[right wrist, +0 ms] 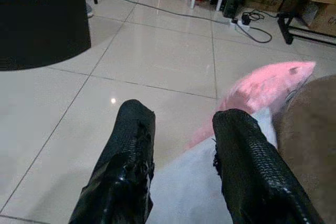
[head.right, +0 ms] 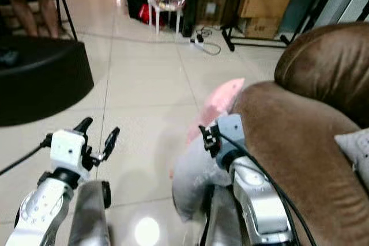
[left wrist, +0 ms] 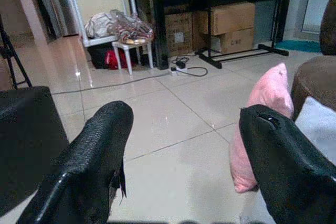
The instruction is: Move the pillow to the sofa from floor
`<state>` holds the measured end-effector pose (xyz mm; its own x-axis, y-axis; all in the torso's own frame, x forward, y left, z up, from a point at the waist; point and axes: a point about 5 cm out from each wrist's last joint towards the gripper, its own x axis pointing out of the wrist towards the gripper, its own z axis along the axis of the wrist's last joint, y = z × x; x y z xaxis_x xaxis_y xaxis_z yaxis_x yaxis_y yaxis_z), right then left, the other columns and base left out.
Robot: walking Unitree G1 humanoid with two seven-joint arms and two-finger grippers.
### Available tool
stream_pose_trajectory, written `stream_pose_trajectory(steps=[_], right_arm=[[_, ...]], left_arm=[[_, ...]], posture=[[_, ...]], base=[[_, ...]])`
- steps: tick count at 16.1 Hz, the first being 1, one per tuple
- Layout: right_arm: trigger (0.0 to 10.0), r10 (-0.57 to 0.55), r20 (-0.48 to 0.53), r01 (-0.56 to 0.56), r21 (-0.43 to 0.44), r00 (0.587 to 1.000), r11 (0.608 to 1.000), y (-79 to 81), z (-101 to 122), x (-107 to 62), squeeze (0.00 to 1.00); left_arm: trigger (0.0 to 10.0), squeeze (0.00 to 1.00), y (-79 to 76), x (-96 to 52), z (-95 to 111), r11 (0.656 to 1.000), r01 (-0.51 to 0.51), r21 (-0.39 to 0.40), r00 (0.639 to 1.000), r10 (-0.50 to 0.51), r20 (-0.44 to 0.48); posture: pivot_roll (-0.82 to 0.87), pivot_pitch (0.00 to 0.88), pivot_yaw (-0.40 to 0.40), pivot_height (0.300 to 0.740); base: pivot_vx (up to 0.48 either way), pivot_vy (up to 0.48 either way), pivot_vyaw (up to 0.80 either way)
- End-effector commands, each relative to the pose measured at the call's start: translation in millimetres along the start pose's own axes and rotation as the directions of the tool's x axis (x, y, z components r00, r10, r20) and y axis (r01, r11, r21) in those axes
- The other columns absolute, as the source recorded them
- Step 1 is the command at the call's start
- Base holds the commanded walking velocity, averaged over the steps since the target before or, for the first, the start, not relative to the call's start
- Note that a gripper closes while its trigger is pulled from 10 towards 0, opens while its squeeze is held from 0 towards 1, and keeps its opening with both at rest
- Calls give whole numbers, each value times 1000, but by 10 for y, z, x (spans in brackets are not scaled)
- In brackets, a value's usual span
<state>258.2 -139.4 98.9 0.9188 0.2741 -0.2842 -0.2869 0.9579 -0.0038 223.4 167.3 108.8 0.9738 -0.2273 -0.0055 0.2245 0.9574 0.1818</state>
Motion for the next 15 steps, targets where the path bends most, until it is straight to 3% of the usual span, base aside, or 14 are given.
stream_pose_trajectory(steps=[1,4,6,7,9,11,12,14,15], right_arm=[[10000,-10,-7,11,14,1000,1000,-55,3,15,0],[10000,-35,-11,35,-61,999,998,-103,-12,37,0],[10000,-35,17,35,-6,999,999,-113,14,34,0],[10000,-68,68,69,-22,995,997,-145,84,47,0],[10000,-91,60,90,10,994,996,-182,101,79,0],[10000,-125,53,122,55,991,991,-268,133,177,0],[10000,-155,52,148,125,987,981,-342,141,230,0],[10000,-239,-52,242,78,970,967,-543,-17,349,0],[10000,-267,-104,274,59,958,960,-608,-86,376,1000]], left_arm=[[10000,0,0,9,-16,1000,6,5,1000,-6,-9],[10000,0,-9,14,-15,1000,16,8,1000,-16,-9],[10000,0,-1,9,-16,1000,21,10,1000,-20,-10],[10000,0,6,15,-10,1000,27,13,1000,-27,-8],[10000,0,1,31,0,999,38,16,999,-38,-6],[10000,0,-24,62,1,997,78,25,997,-78,-10],[10000,0,-45,76,-6,993,116,32,993,-116,-17],[10000,0,-103,83,-44,972,232,36,972,-230,-50],[10000,0,-121,75,-49,961,273,45,961,-270,-59]], posture=[[12,0,-99,431],[15,0,-97,406],[10,0,-87,391],[8,0,-77,386],[7,0,-72,386],[6,0,-65,386],[5,0,-62,386],[-6,0,-41,386],[-11,0,-30,386]], base=[[0,0,0],[0,0,0],[0,0,0],[0,0,0],[0,0,0],[0,0,0],[0,0,0],[0,0,0],[0,0,0]])
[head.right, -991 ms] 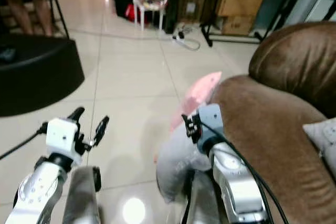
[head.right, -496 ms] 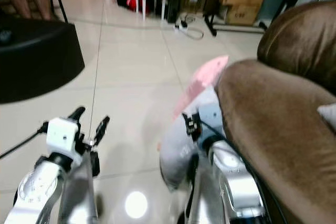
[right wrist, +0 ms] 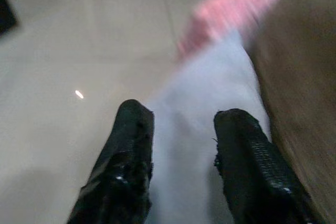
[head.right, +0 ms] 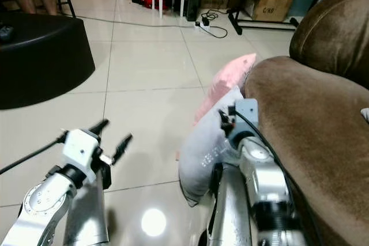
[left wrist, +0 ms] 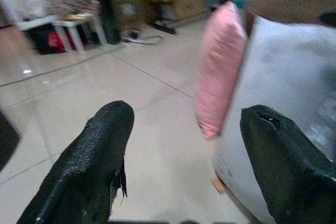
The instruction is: Move the pillow to the sofa from floor
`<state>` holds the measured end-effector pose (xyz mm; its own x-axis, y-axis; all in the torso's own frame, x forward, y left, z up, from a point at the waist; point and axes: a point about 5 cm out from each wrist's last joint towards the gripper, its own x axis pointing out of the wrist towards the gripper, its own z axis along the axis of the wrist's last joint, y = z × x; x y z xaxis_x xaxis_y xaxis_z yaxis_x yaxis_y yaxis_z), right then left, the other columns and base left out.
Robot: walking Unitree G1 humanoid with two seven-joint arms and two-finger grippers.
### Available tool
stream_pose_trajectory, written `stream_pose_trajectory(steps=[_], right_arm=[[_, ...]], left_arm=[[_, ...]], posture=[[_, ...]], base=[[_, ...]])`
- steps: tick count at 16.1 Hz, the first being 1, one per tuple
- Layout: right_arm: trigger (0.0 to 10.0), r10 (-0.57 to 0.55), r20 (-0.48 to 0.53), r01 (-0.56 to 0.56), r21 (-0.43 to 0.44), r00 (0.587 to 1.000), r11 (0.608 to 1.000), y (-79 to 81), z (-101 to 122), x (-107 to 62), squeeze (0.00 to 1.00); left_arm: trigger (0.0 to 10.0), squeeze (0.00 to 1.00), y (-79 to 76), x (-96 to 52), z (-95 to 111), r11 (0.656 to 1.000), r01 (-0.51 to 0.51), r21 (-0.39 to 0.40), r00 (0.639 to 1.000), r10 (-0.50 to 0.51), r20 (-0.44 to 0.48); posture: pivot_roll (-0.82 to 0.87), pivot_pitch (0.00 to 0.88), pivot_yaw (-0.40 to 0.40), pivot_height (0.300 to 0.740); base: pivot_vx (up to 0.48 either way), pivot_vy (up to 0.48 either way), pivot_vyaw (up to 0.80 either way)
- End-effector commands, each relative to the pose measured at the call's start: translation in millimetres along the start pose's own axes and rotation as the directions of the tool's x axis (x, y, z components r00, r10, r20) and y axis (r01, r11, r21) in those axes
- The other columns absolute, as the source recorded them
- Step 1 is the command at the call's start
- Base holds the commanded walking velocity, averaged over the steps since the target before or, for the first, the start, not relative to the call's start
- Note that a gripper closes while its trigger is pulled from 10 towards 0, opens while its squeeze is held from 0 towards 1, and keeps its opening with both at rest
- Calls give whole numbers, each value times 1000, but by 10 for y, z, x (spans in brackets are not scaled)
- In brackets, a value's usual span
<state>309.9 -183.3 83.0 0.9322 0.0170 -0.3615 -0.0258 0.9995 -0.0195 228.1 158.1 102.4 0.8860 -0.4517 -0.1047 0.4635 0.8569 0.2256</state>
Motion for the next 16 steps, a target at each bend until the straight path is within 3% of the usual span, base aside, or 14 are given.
stream_pose_trajectory(steps=[1,3,4,5,10,11,12,13,14,15,16], right_arm=[[10000,-61,-42,61,6,997,998,-112,-72,24,1000],[10000,-126,-70,123,-37,990,992,-239,-102,89,1000],[10000,-108,-55,109,20,993,994,-249,-79,115,1000],[10000,-117,-79,117,-5,990,993,-272,-102,126,1000],[10000,-71,-233,77,16,970,997,-237,-326,133,1000],[10000,13,-273,8,75,962,997,-162,-376,119,812],[10000,79,-338,-55,80,938,995,-98,-457,86,0],[10000,90,-361,-69,73,928,995,-86,-487,74,0],[824,98,-382,-75,73,919,994,-61,-535,61,0],[0,112,-382,-89,78,917,993,-29,-546,55,0],[0,123,-381,-100,80,916,992,-9,-544,52,0]], left_arm=[[10000,0,-43,10,1,999,51,-2,999,-51,-8],[10000,0,-74,-2,2,993,120,-2,993,-120,-16],[10000,0,-91,-10,-1,988,152,-5,988,-152,-21],[10000,0,-93,-21,-7,986,166,-5,986,-166,-25],[10000,0,-108,-42,-21,982,190,-18,981,-191,-35],[10000,0,-109,-44,-25,980,196,-21,980,-197,-37],[10000,0,-113,-46,-34,979,203,-28,978,-204,-41],[10000,0,-116,-48,-37,978,205,-30,978,-206,-42],[10000,0,-129,-48,-39,976,216,-35,975,-218,-44],[10000,0,-142,-51,-47,971,234,-45,970,-236,-50],[10000,0,-149,-57,-59,967,249,-53,966,-252,-57]], posture=[[-12,0,-25,386],[-10,0,-15,386],[-9,0,-13,386],[-10,0,-12,386],[-12,0,-16,386],[-12,0,-19,386],[-15,0,-20,386],[-15,0,-20,386],[-16,0,-24,386],[-16,0,-25,386],[-17,0,-26,386]], base=[[0,0,0],[0,0,0],[0,0,0],[0,0,0],[0,0,0],[0,0,0],[0,0,0],[0,0,0],[0,0,0],[0,0,0],[0,0,0]])
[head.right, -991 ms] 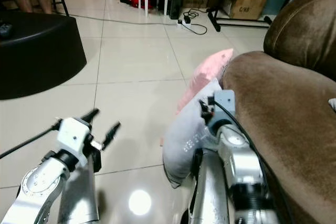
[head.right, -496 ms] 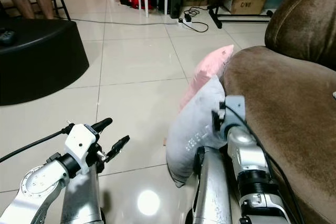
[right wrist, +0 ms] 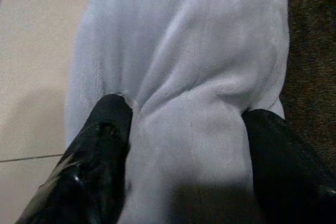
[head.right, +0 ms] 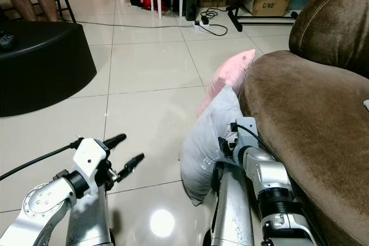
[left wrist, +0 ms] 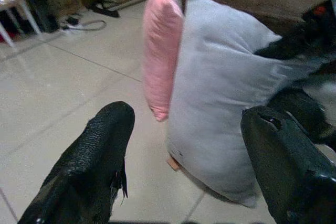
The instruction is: Move the pillow to the sofa from floor
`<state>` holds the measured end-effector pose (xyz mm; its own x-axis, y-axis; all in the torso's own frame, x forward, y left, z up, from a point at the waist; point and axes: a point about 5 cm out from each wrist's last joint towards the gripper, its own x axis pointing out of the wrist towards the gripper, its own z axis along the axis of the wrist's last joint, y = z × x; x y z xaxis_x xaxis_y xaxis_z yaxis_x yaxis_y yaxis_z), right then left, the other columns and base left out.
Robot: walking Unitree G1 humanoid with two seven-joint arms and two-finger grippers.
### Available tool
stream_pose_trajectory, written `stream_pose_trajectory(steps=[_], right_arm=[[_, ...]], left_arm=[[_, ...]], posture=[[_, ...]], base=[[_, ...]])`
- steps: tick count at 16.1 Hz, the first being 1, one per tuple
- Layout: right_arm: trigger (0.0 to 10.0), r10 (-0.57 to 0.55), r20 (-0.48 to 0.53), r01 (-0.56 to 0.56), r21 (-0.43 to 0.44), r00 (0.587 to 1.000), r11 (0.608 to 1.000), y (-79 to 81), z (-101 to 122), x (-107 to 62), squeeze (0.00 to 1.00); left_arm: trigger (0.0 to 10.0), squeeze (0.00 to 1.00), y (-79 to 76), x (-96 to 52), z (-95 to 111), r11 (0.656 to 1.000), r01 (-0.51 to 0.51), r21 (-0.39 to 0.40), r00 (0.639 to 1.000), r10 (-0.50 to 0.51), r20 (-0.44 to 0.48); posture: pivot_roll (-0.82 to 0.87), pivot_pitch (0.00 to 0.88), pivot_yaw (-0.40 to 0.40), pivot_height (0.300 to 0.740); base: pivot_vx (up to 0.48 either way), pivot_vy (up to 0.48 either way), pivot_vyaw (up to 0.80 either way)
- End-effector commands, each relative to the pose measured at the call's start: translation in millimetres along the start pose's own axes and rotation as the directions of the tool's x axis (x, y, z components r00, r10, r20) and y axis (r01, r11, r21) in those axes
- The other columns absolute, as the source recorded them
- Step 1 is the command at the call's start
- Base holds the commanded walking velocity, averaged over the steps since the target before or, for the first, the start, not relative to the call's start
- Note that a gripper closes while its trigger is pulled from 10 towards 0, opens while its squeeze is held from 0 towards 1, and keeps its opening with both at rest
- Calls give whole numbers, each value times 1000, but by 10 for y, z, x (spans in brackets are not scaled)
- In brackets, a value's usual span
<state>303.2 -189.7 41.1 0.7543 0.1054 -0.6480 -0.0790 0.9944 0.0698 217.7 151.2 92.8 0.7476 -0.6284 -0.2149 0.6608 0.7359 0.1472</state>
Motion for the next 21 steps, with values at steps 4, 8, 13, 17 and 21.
stream_pose_trajectory(steps=[4,8,13,17,21], right_arm=[[0,85,-47,-86,-14,995,996,184,-142,7,0],[0,120,-30,-120,-2,992,993,267,-133,-22,0],[0,161,-12,-160,30,987,987,327,-126,-49,0],[0,147,2,-147,52,989,988,325,-106,-48,0],[0,136,18,-137,52,991,989,334,-83,-46,0]], left_arm=[[10000,0,-22,-12,-19,999,51,-11,999,-51,-19],[10000,0,-29,-8,-15,998,56,-14,998,-57,-19],[10000,0,-35,2,-17,998,61,-17,998,-61,-17],[10000,0,-40,18,-16,998,58,-21,998,-58,-14],[10000,0,-37,28,-16,998,57,-23,998,-57,-13]], posture=[[-17,0,-30,386],[-21,0,-29,386],[-22,0,-31,386],[-20,0,-38,386],[-22,0,-39,386]], base=[[0,0,0],[0,0,0],[0,0,0],[0,0,0],[0,0,0]])
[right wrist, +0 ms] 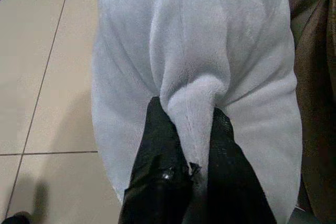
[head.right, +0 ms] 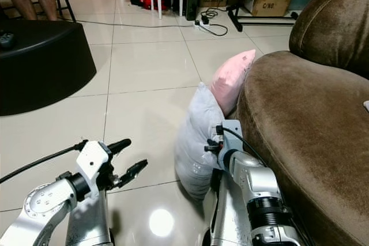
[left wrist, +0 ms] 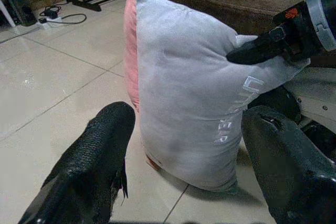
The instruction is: Move the pillow to the sofa from floor
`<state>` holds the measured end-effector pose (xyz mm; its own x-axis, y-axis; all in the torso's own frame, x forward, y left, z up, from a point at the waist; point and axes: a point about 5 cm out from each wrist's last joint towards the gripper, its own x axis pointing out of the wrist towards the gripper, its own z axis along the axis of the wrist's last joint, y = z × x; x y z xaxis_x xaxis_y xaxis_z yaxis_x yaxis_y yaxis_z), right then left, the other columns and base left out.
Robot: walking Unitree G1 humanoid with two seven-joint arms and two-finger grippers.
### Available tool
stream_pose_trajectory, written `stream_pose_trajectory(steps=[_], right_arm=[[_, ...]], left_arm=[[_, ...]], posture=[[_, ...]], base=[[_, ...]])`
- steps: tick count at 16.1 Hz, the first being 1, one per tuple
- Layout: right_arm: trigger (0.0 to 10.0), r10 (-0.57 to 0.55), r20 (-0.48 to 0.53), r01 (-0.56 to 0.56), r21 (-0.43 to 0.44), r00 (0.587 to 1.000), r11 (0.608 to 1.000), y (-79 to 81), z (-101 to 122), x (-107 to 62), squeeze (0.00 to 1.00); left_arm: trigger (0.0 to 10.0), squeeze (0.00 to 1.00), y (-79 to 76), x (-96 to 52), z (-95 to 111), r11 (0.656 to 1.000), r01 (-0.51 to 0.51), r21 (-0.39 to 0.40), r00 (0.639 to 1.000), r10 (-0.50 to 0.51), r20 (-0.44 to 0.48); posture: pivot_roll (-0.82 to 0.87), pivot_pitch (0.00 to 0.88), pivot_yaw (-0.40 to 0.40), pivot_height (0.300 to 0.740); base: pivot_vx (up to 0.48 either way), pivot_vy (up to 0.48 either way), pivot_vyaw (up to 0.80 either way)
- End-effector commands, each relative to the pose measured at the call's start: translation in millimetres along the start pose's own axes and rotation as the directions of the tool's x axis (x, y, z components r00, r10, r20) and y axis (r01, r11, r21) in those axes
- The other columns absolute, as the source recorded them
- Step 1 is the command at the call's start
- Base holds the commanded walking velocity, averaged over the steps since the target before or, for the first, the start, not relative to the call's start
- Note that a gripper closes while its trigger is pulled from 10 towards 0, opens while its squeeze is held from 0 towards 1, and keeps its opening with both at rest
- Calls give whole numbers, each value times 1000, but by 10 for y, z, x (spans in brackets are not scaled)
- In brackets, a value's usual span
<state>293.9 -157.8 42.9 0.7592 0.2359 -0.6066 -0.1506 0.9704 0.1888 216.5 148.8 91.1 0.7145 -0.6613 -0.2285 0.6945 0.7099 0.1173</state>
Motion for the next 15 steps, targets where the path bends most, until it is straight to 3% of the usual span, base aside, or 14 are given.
stream_pose_trajectory(steps=[1,11,13,14,15], right_arm=[[0,-8,-19,8,6,1000,1000,20,-31,7,0],[0,-18,-60,16,-25,998,1000,68,-20,-13,0],[0,16,-19,-16,-27,1000,999,120,16,-20,0],[0,16,102,-13,-32,995,999,139,96,-72,0],[0,14,144,-12,-16,990,1000,146,122,-127,0]], left_arm=[[10000,0,-7,24,-6,1000,11,-4,1000,-11,-5],[10000,0,-29,49,1,1000,16,-3,1000,-16,2],[10000,0,-29,50,2,1000,11,-2,1000,-11,3],[10000,0,-17,38,-2,1000,-17,-1,1000,17,6],[10000,0,-3,25,-2,999,-47,-6,999,47,12]], posture=[[-23,0,-40,386],[-29,0,-42,386],[-31,0,-42,386],[-29,0,-48,386],[-29,0,-49,386]], base=[[0,0,0],[0,0,0],[0,0,0],[0,0,0],[0,0,0]])
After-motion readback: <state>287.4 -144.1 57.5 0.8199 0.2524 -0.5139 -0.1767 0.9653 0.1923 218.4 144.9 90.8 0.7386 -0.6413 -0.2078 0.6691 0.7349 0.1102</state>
